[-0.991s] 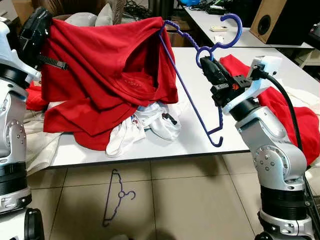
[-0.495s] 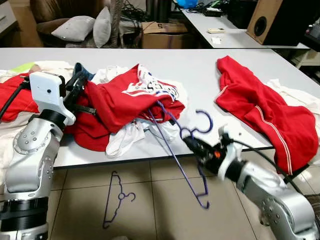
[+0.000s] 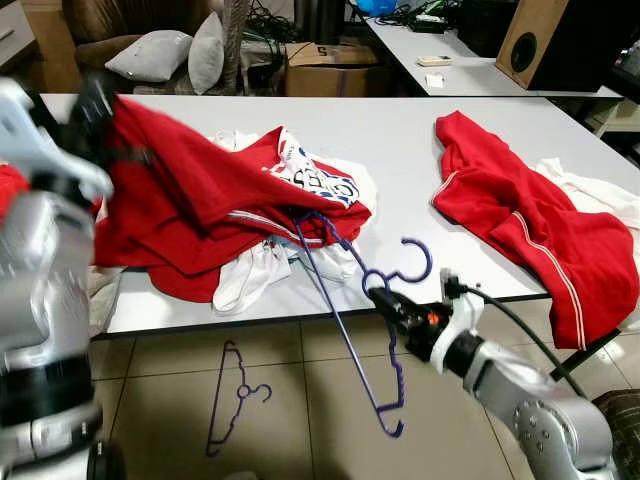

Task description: Hang hanger

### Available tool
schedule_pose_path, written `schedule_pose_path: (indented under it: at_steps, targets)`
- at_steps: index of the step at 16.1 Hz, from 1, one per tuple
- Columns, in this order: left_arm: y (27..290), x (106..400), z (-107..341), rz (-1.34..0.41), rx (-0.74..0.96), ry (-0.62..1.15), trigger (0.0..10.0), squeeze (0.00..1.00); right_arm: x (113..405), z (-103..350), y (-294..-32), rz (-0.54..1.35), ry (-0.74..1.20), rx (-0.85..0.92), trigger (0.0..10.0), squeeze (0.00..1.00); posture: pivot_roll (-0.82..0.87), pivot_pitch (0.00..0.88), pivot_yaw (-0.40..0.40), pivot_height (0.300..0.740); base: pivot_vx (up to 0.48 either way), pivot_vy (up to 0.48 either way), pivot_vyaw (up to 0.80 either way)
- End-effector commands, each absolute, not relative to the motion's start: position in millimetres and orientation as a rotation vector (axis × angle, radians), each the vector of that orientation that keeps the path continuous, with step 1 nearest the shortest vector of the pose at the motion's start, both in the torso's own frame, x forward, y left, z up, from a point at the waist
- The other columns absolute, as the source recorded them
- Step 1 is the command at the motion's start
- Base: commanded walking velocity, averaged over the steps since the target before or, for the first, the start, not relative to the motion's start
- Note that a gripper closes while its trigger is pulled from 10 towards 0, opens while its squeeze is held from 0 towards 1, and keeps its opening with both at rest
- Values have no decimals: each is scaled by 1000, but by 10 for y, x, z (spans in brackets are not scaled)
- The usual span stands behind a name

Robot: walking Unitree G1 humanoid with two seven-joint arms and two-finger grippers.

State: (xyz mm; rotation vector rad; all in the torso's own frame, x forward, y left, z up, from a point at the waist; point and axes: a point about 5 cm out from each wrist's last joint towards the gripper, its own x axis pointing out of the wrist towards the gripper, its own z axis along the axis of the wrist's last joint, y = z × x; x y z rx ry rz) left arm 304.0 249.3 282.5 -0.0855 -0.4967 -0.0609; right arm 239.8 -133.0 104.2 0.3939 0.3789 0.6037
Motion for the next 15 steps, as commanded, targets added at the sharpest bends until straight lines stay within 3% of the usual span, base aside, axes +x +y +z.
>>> schedule_pose_path:
  at_steps: [1, 4, 7, 8, 9, 10, 11, 12, 13, 15]
  targets:
    - [2537, 3063, 2836, -41, -105, -483, 0, 0, 2406, 1017, -1408, 555, 380, 408, 10000, 0, -16, 0, -27, 740, 0, 0, 0]
    - [2581, 3104, 2909, -20, -121, -482, 0, 0, 2480, 1048, -1540, 465, 327, 550, 10000, 0, -24, 0, -12, 740, 0, 0, 0]
    - [2615, 3128, 2934, -24, -85, -474, 0, 0, 2495, 1109, -1576, 475, 289, 520, 10000, 0, -23, 0, -12, 740, 0, 0, 0]
    - [2511, 3166, 2706, -110, 103, -327, 0, 0, 2494, 1246, -1555, 527, 234, 521, 10000, 0, -23, 0, -15, 740, 0, 0, 0]
    - [2410, 3170, 2578, -175, 176, -262, 0, 0, 2493, 1286, -1545, 548, 221, 519, 10000, 0, -25, 0, -17, 740, 0, 0, 0]
    - [2164, 3147, 2363, -340, 225, -165, 8078, 0, 2488, 1331, -1526, 580, 212, 511, 10000, 0, -26, 0, -19, 740, 0, 0, 0]
    - [2060, 3130, 2306, -406, 231, -146, 10000, 0, 2488, 1338, -1517, 590, 212, 507, 10000, 0, -26, 0, -19, 740, 0, 0, 0]
    - [1878, 3101, 2219, -514, 237, -121, 10000, 0, 2485, 1346, -1500, 603, 214, 502, 10000, 0, -27, 0, -24, 740, 0, 0, 0]
    - [1602, 3093, 2072, -654, 302, -95, 10000, 1000, 2482, 1343, -1469, 622, 222, 493, 10000, 0, -27, 0, -24, 740, 0, 0, 0]
    - [1369, 3153, 1960, -729, 321, -79, 10000, 1000, 2479, 1336, -1457, 627, 231, 481, 10000, 0, -27, 0, -24, 740, 0, 0, 0]
